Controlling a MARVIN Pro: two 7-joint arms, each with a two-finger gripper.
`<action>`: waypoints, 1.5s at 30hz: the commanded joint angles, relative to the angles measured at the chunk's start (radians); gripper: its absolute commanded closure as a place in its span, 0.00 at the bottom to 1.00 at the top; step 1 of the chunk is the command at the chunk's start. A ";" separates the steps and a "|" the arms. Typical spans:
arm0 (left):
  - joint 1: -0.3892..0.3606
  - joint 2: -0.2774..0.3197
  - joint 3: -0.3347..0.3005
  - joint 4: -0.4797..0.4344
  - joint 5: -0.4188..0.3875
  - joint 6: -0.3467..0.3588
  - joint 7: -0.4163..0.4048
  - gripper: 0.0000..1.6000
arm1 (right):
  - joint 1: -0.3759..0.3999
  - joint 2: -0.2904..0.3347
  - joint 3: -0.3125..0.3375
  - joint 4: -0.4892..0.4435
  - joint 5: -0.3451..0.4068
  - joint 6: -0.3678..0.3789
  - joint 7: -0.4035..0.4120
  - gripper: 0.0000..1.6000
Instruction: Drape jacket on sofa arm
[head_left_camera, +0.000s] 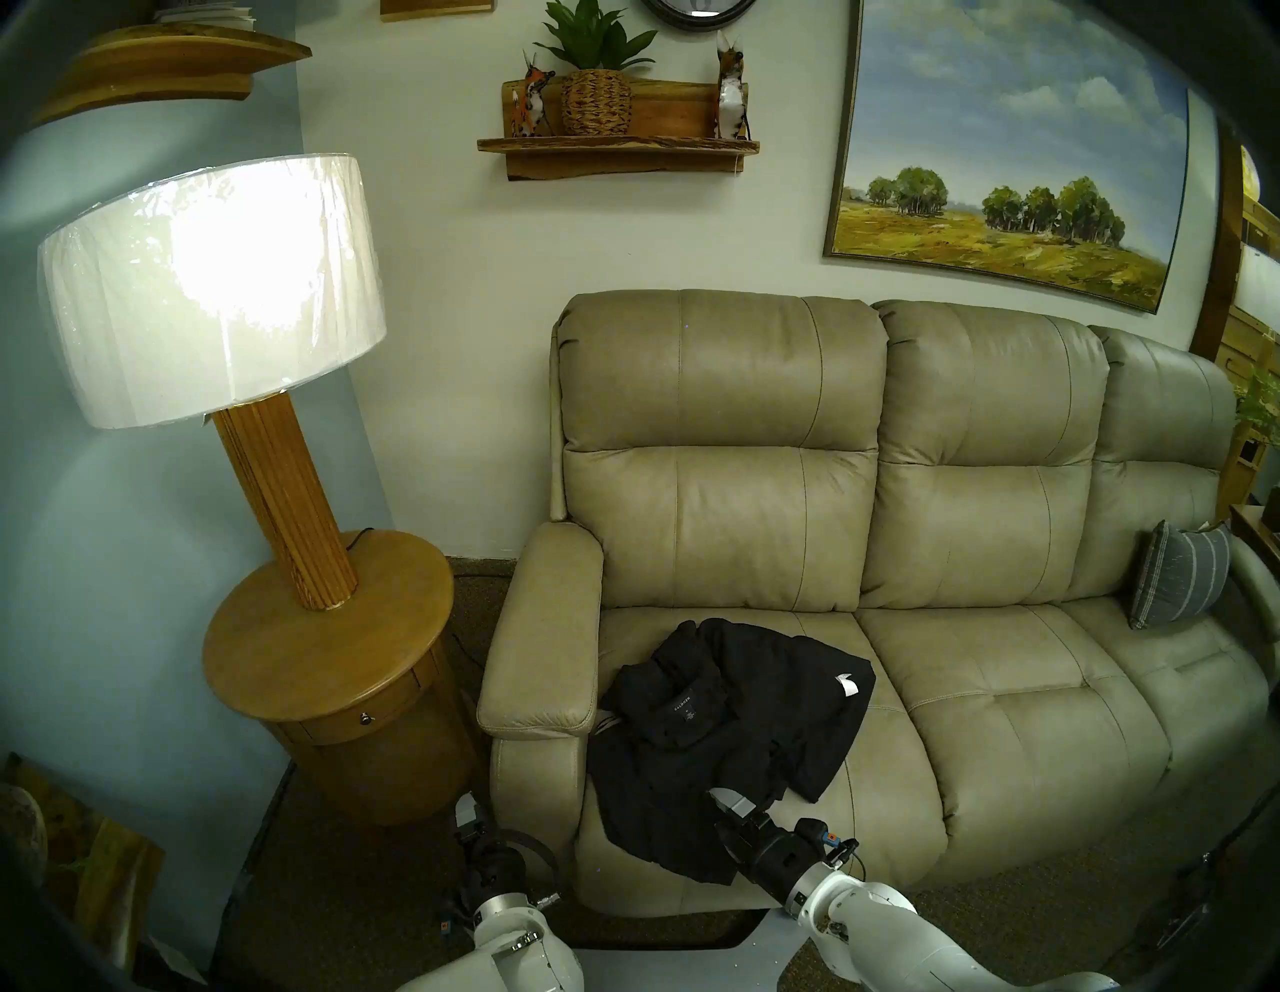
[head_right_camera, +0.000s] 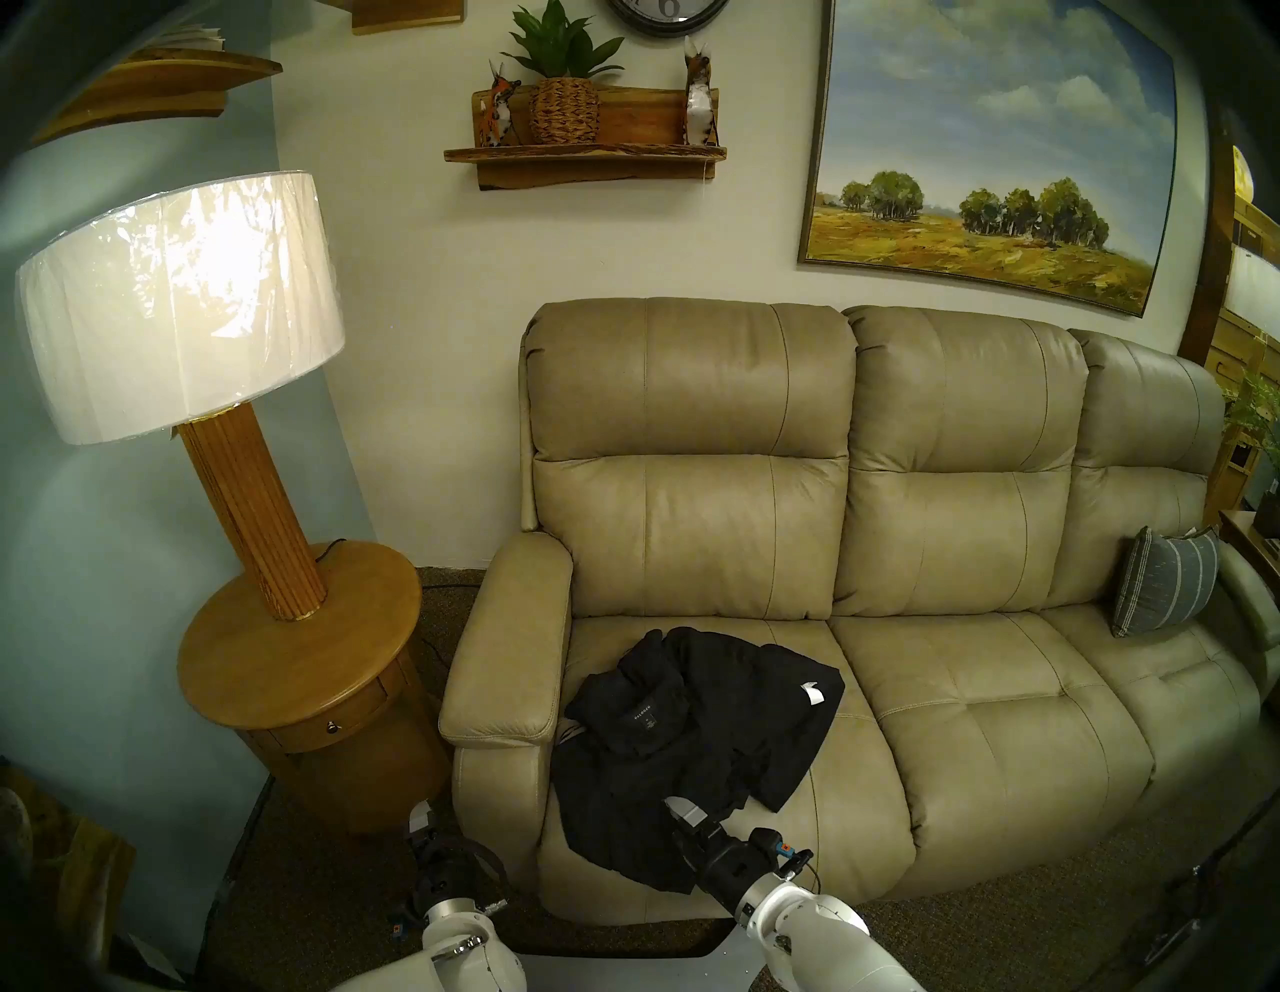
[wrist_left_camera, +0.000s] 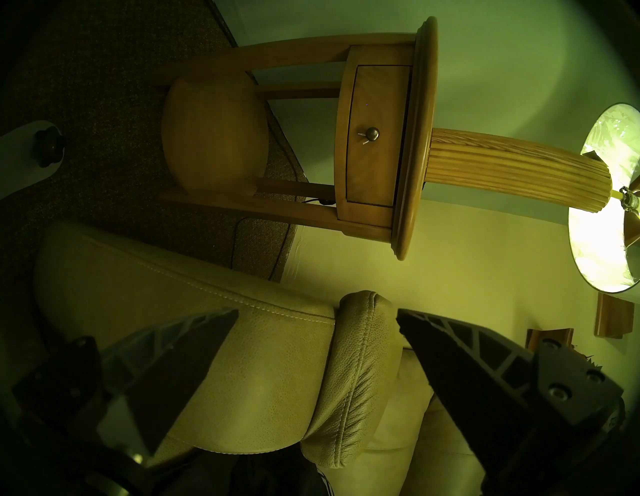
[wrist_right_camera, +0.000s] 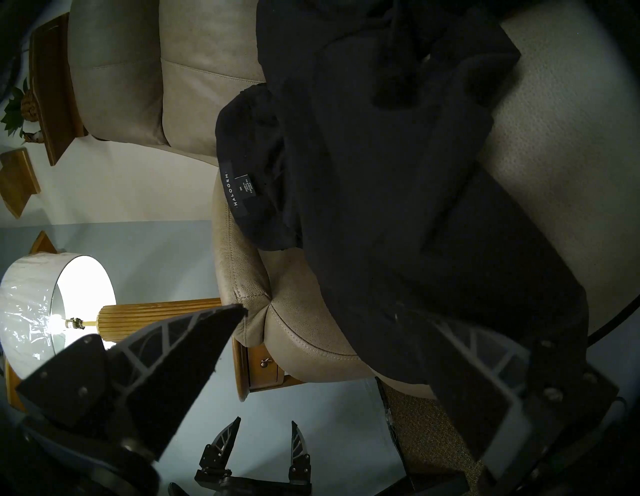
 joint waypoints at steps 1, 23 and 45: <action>0.001 -0.001 -0.002 -0.004 0.001 0.000 -0.005 0.00 | 0.002 0.000 0.000 -0.009 -0.001 0.000 0.004 0.00; -0.001 -0.001 -0.002 -0.002 0.003 0.001 0.000 0.00 | 0.116 -0.076 -0.054 -0.118 -0.056 -0.026 -0.040 0.00; 0.000 -0.001 -0.003 -0.002 0.005 0.001 0.001 0.00 | 0.325 -0.247 -0.004 0.031 -0.180 -0.154 -0.474 0.00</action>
